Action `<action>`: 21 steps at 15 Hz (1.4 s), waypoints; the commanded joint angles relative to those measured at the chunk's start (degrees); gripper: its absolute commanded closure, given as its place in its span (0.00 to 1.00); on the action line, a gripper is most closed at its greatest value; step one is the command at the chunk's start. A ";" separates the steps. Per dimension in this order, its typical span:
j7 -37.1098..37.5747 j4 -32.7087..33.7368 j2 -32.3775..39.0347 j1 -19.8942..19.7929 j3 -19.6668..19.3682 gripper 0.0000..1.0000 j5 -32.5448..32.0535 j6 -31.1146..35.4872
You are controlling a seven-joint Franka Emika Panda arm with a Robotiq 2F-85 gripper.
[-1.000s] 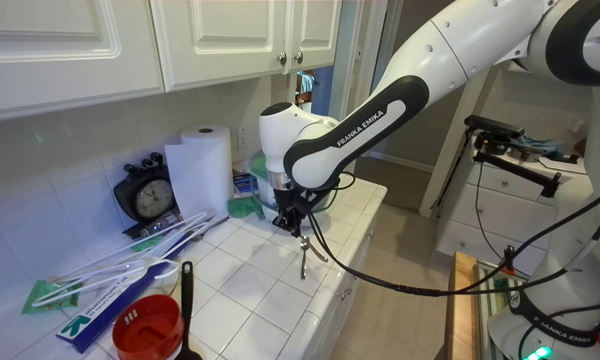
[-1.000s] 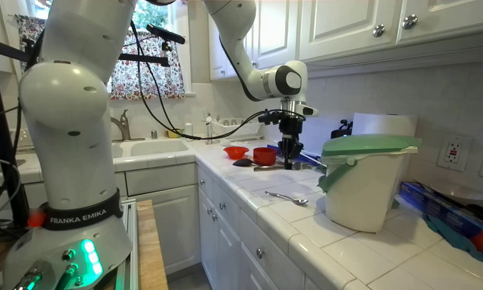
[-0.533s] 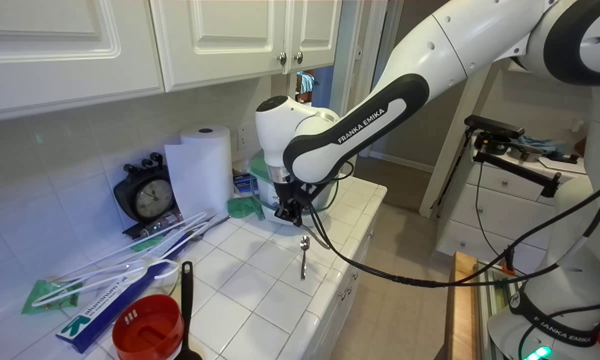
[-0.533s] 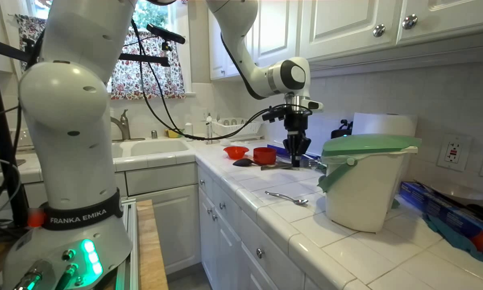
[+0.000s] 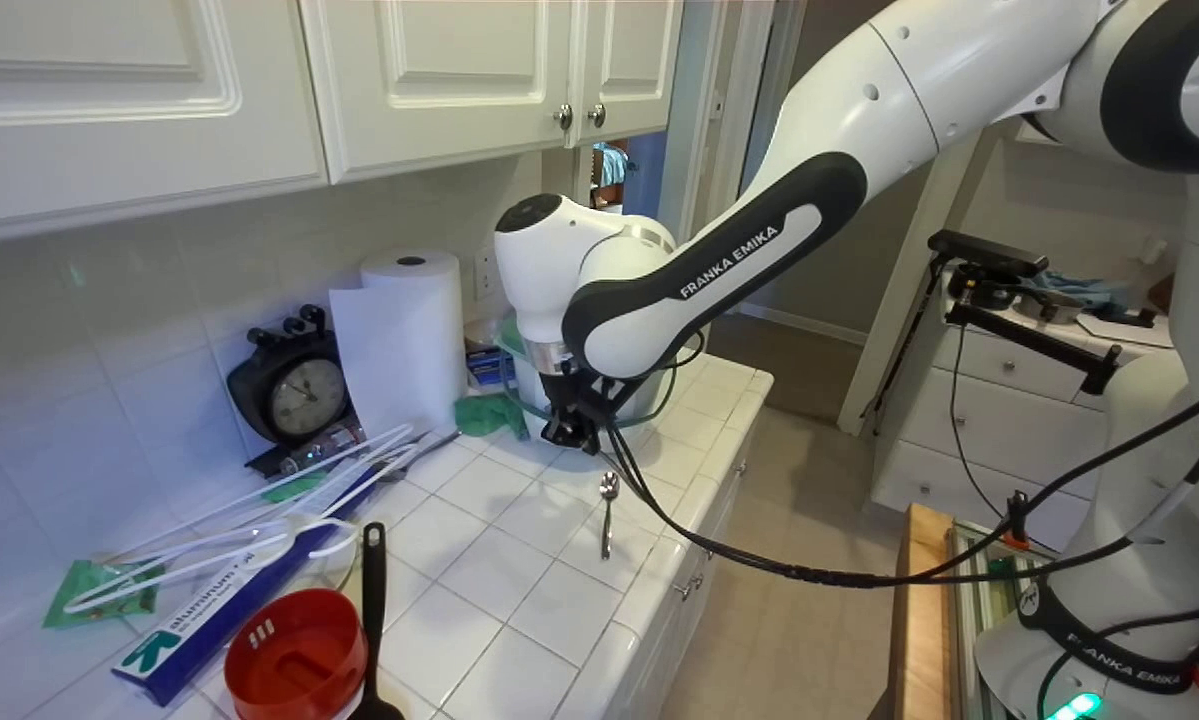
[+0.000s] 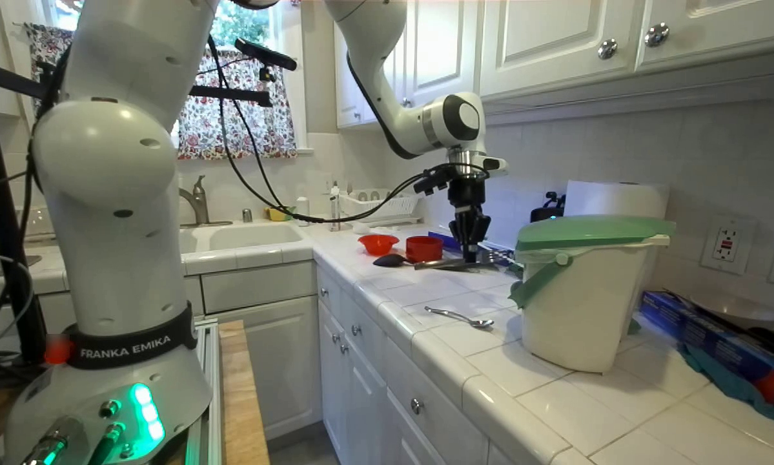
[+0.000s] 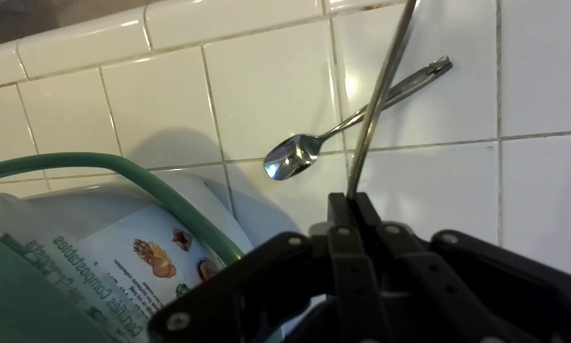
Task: Use the fork to open the bin
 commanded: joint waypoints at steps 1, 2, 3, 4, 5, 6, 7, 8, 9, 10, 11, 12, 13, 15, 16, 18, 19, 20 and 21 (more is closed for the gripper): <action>5.04 -0.80 -2.15 1.12 -0.16 0.96 -3.97 -2.50; 5.97 -0.87 -2.53 1.18 -0.12 0.96 -4.76 -2.79; 6.83 -0.96 -2.87 1.14 -0.04 0.96 -5.39 -3.03; 7.68 -1.06 -3.23 1.08 -0.01 0.96 -6.01 -3.15; 8.34 -1.04 -3.42 0.96 0.05 0.96 -6.62 -3.42; 8.77 -1.06 -3.58 0.74 0.14 0.96 -6.87 -3.45; 9.28 -1.17 -3.84 0.59 0.20 0.96 -7.12 -3.54; 9.75 -1.29 -4.17 0.39 0.21 0.96 -7.24 -3.61; 10.10 -1.36 -4.37 0.13 0.22 0.96 -7.21 -3.64; 10.29 -1.44 -4.45 -0.08 0.27 0.96 -7.11 -3.66; 10.51 -1.49 -4.55 -0.27 0.30 0.96 -7.00 -3.77; 10.97 -1.63 -4.69 -0.40 0.27 0.96 -7.01 -3.83; 11.62 -1.91 -5.02 -0.50 0.27 0.96 -6.90 -3.86; 12.58 -2.23 -5.31 -0.59 0.31 0.96 -6.94 -4.04; 12.92 -2.30 -5.44 -0.65 0.35 0.96 -6.96 -4.23; 13.55 -2.36 -5.68 -0.71 0.46 0.96 -6.99 -4.55; 13.86 -2.38 -5.78 -0.71 0.51 0.96 -7.00 -4.65; 14.10 -2.39 -5.86 -0.72 0.55 0.96 -6.96 -4.83; 14.30 -2.41 -5.90 -0.76 0.60 0.96 -6.85 -5.01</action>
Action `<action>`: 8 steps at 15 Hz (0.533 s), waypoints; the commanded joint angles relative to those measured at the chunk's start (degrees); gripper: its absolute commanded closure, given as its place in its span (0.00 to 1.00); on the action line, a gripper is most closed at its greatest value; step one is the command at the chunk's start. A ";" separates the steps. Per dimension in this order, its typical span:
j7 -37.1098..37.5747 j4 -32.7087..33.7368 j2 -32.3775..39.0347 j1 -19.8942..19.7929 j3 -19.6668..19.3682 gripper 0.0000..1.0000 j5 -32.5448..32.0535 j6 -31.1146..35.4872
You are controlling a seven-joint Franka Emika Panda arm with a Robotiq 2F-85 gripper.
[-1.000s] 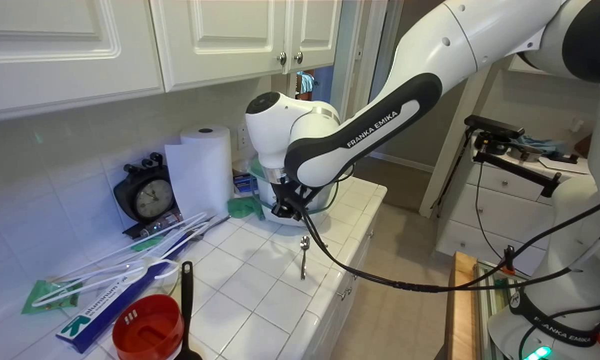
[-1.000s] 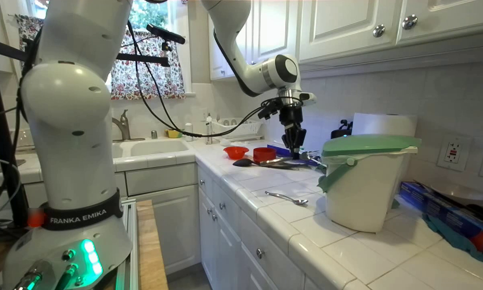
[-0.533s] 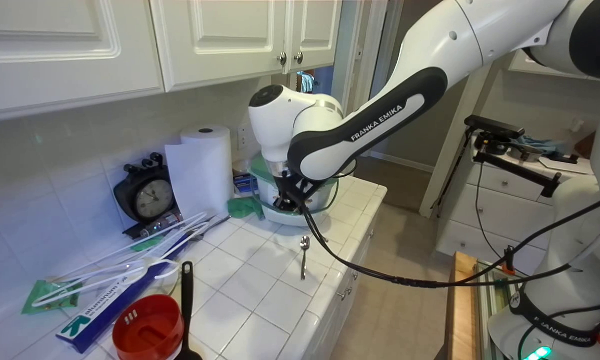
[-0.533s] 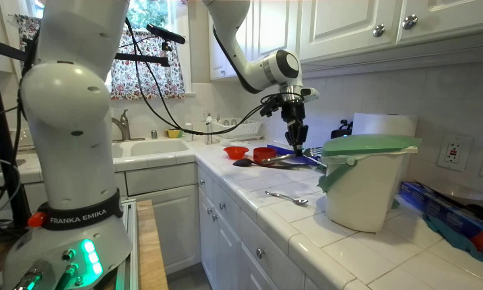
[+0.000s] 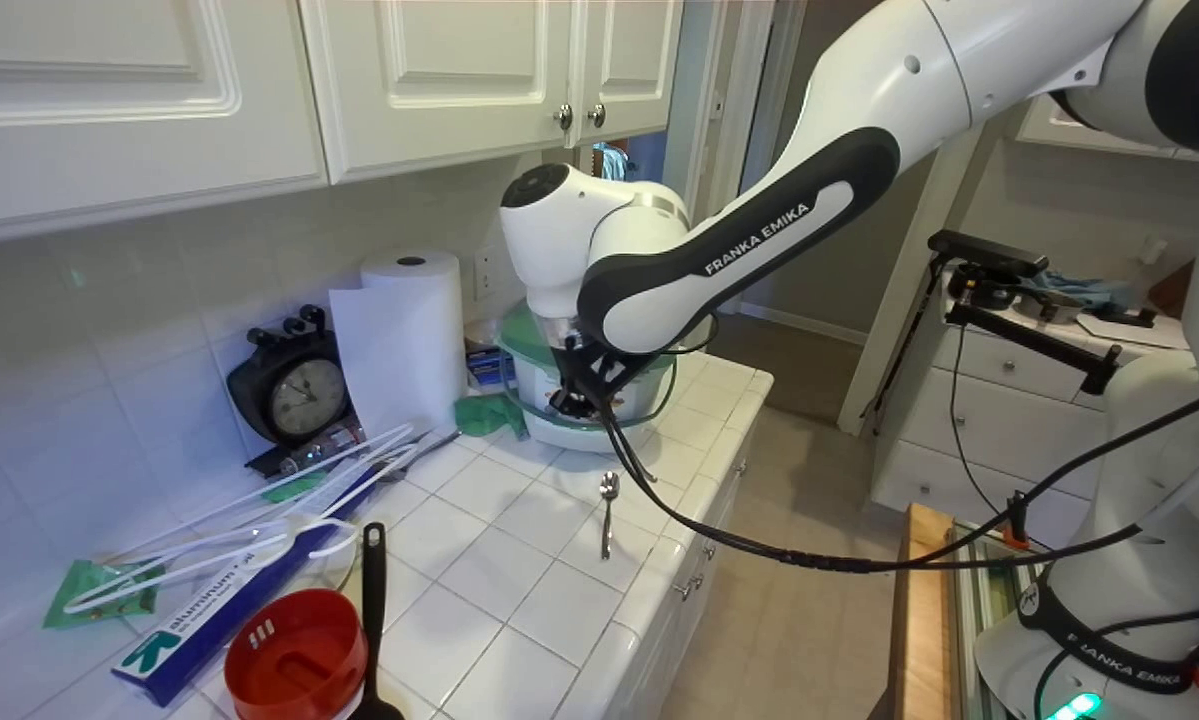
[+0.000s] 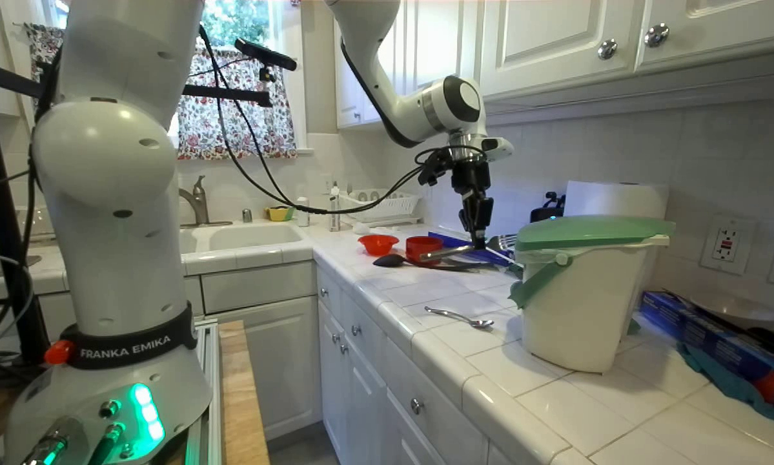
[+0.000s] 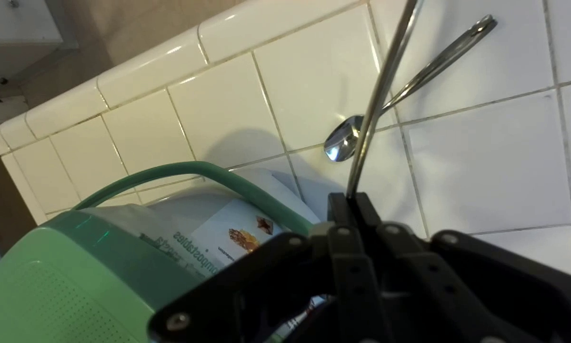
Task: Use the fork to open the bin
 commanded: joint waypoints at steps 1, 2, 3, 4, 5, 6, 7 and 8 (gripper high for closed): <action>2.32 -2.03 -2.30 -0.54 0.79 0.96 -1.13 -1.11; 2.67 -2.21 -2.51 -0.59 0.77 0.96 -1.08 -1.13; 2.90 -2.30 -2.64 -0.67 0.79 0.96 -1.00 -1.26; 3.14 -2.30 -2.61 -0.75 0.81 0.96 -0.92 -1.47; 3.24 -2.29 -2.51 -0.87 0.85 0.96 -0.78 -1.74; 3.35 -2.37 -2.56 -0.95 0.89 0.96 -0.77 -1.82; 3.45 -2.49 -2.68 -1.01 0.92 0.96 -0.80 -1.84; 3.64 -2.60 -2.76 -1.01 0.94 0.96 -0.86 -1.81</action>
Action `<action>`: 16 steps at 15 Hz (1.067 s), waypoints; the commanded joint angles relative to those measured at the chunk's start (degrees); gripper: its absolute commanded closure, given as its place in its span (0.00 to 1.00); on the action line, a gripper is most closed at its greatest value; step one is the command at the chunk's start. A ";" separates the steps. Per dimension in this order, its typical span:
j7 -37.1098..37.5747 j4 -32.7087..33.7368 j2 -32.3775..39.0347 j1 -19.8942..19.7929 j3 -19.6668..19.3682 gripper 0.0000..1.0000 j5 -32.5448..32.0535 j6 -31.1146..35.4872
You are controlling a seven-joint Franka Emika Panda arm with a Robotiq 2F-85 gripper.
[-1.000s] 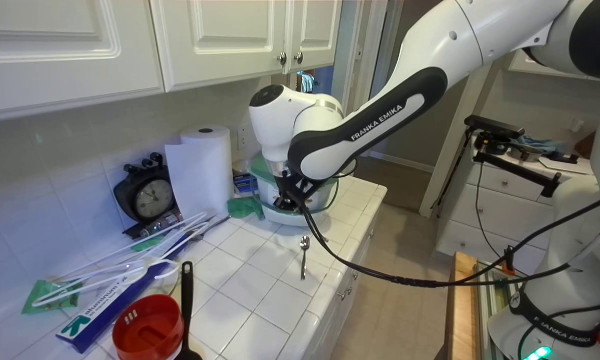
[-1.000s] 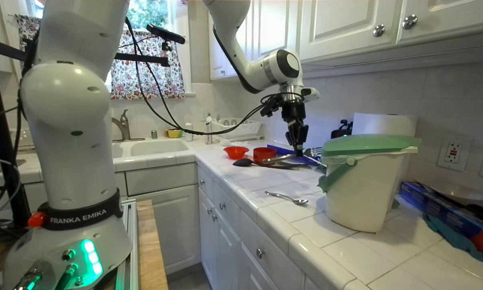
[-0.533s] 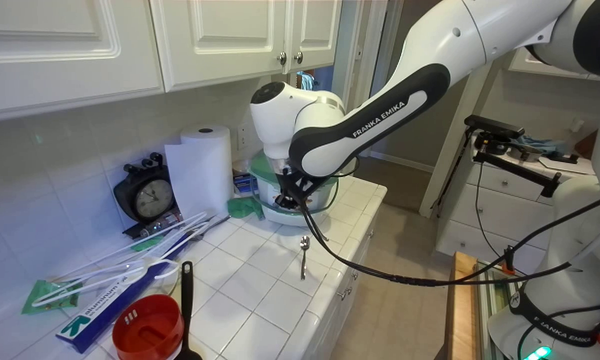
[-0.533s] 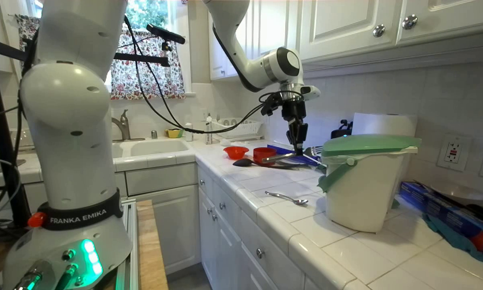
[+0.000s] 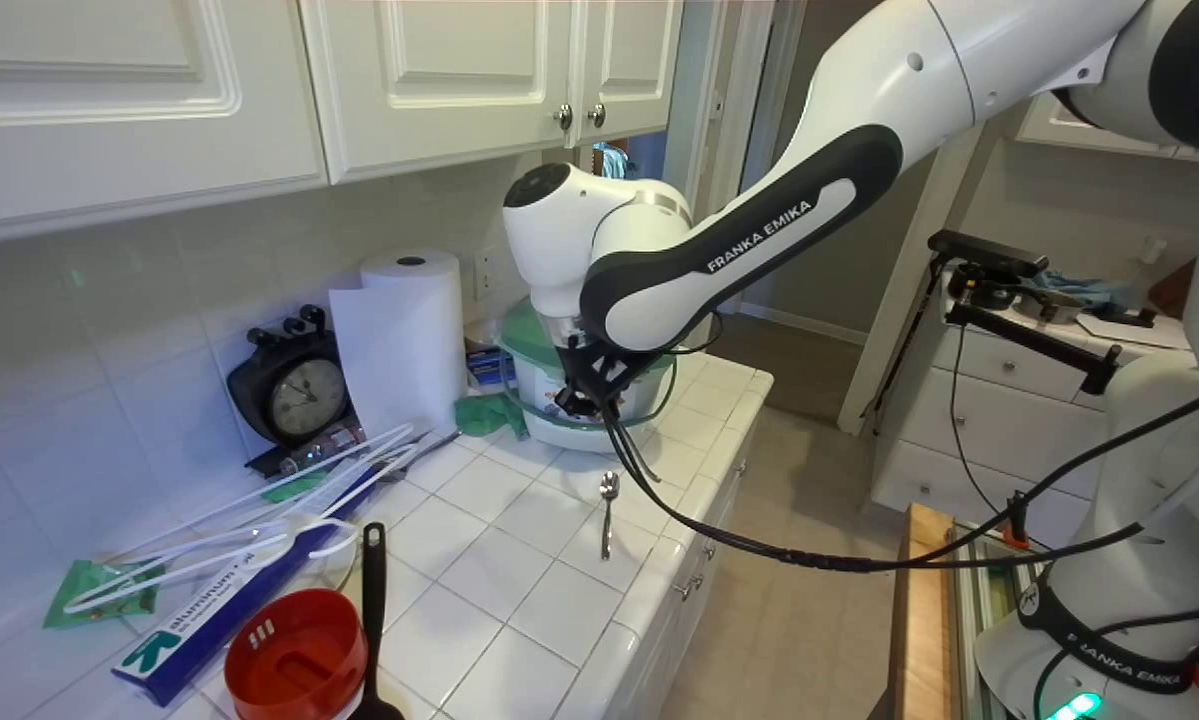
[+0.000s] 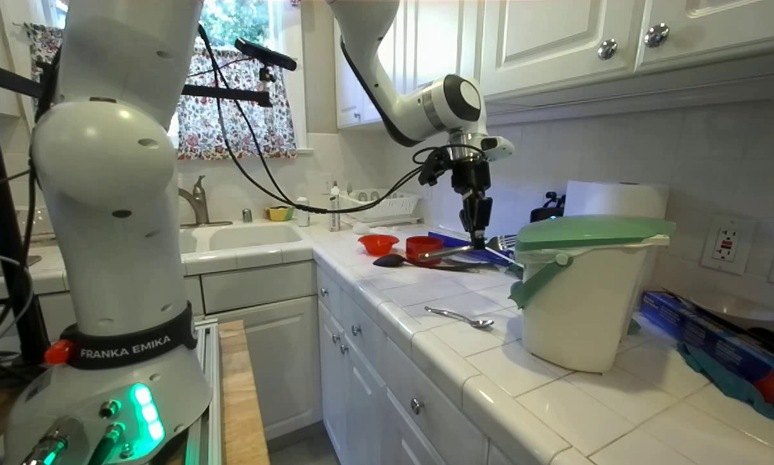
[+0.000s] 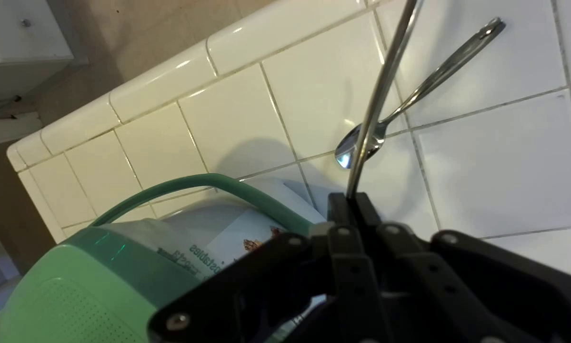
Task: Use the fork to open the bin
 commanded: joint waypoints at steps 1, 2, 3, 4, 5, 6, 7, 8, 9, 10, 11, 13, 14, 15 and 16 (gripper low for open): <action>1.93 -2.34 -2.45 -0.63 0.89 0.96 -0.98 -0.64; 2.04 -2.38 -2.51 -0.60 0.92 0.96 -1.04 -0.73; 2.23 -2.44 -2.59 -0.55 0.95 0.96 -1.11 -0.85; 2.48 -2.53 -2.75 -0.46 0.99 0.96 -1.29 -0.99; 2.72 -2.61 -2.90 -0.41 1.03 0.96 -1.42 -1.14; 3.05 -2.72 -3.17 -0.32 1.09 0.96 -1.63 -1.37; 3.30 -2.81 -3.44 -0.28 1.17 0.96 -1.78 -1.61; 3.55 -2.78 -3.63 -0.27 1.26 0.96 -1.86 -1.92; 3.93 -2.78 -3.87 -0.24 1.34 0.96 -2.00 -2.23; 4.22 -2.80 -4.09 -0.24 1.41 0.96 -2.14 -2.46; 4.35 -2.77 -4.22 -0.33 1.49 0.96 -2.12 -2.64; 4.62 -2.72 -4.58 -0.54 1.56 0.97 -2.20 -3.13; 4.69 -2.73 -4.87 -0.67 1.56 0.97 -2.20 -3.30; 4.71 -2.67 -5.09 -0.80 1.56 0.97 -2.29 -3.51; 4.45 -2.53 -5.09 -1.03 1.60 0.97 -2.00 -3.69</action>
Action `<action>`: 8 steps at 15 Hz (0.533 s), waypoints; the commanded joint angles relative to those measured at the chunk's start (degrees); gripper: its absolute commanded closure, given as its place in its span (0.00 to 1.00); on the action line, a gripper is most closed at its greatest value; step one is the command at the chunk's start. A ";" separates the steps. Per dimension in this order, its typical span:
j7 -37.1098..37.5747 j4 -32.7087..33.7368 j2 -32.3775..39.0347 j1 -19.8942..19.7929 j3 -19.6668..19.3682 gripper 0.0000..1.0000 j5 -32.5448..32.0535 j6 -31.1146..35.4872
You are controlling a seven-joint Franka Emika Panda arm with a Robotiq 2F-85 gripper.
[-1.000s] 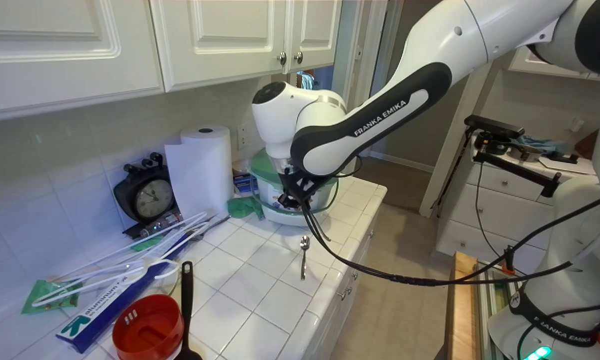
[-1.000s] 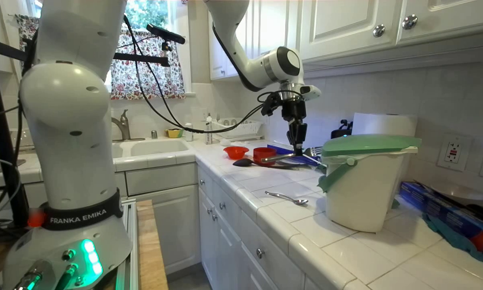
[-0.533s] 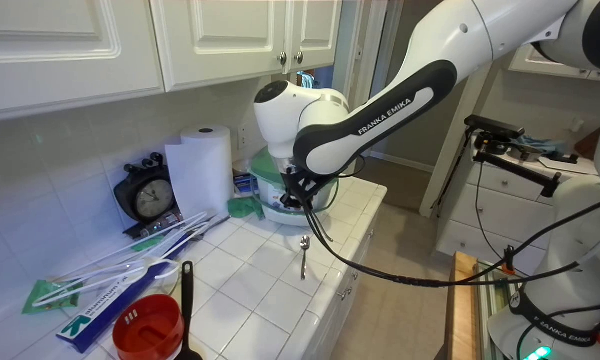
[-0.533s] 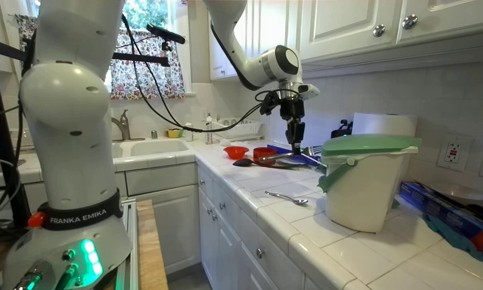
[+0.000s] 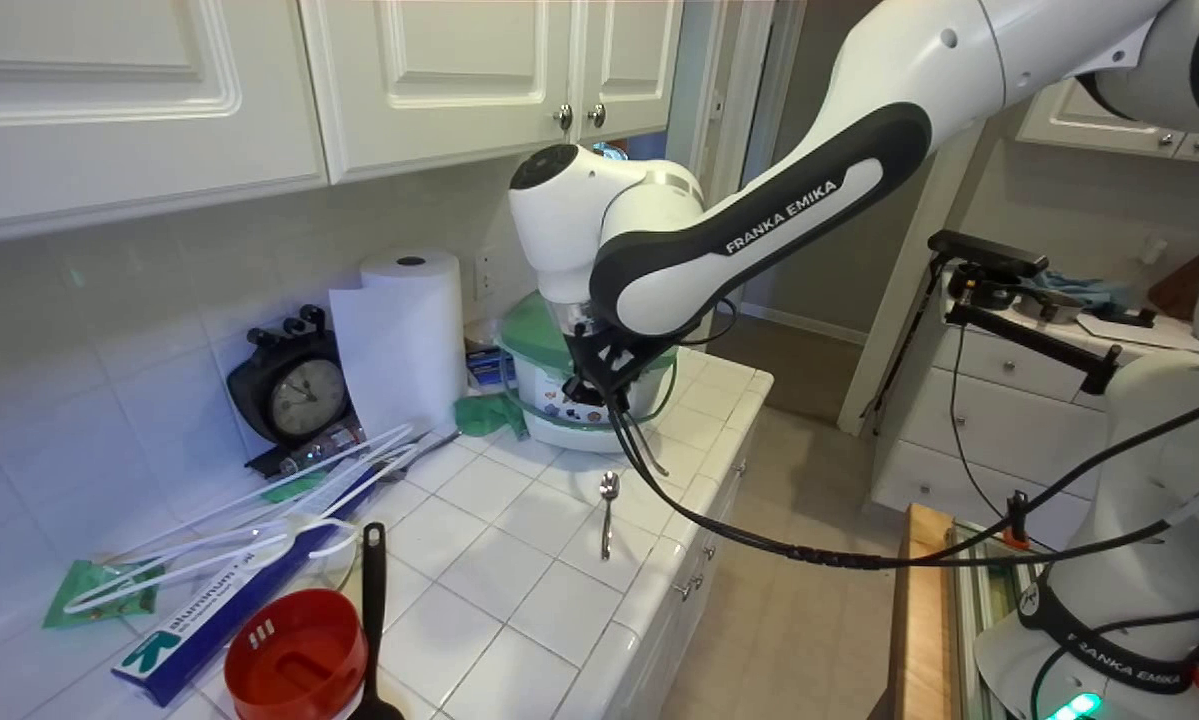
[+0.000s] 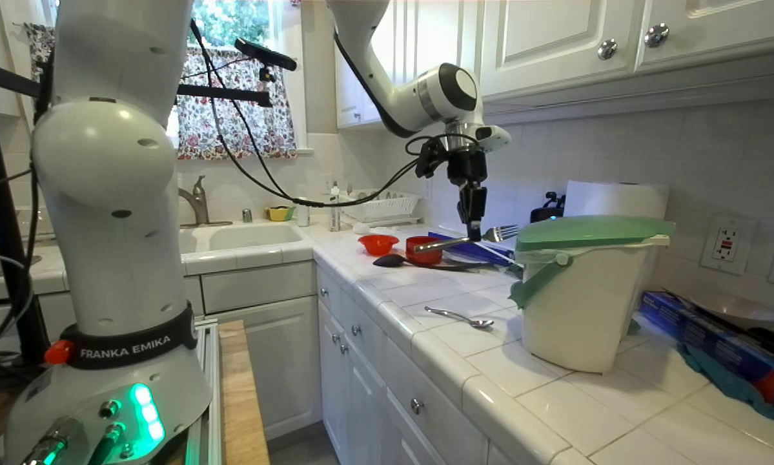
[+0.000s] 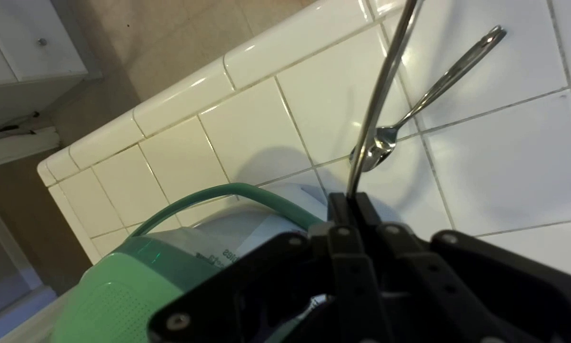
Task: Use the fork to open the bin
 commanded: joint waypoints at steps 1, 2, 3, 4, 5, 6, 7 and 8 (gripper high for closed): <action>1.14 -1.27 -1.91 -1.13 0.99 0.97 -1.33 -1.21; 0.31 -0.83 -1.28 -1.42 1.07 0.97 -0.79 -1.53; -0.22 -0.58 -0.85 -1.73 1.06 0.97 -0.49 -1.44; -0.71 -0.39 -0.50 -2.01 1.07 0.97 -0.20 -1.37; -1.22 -0.18 -0.13 -2.24 1.11 0.97 0.01 -1.19; -1.75 -0.07 0.20 -2.51 1.23 0.97 0.58 -0.58; -1.97 -0.01 0.40 -2.61 1.35 0.97 0.63 -0.56; -2.20 0.11 0.59 -2.65 1.47 0.97 0.57 -0.56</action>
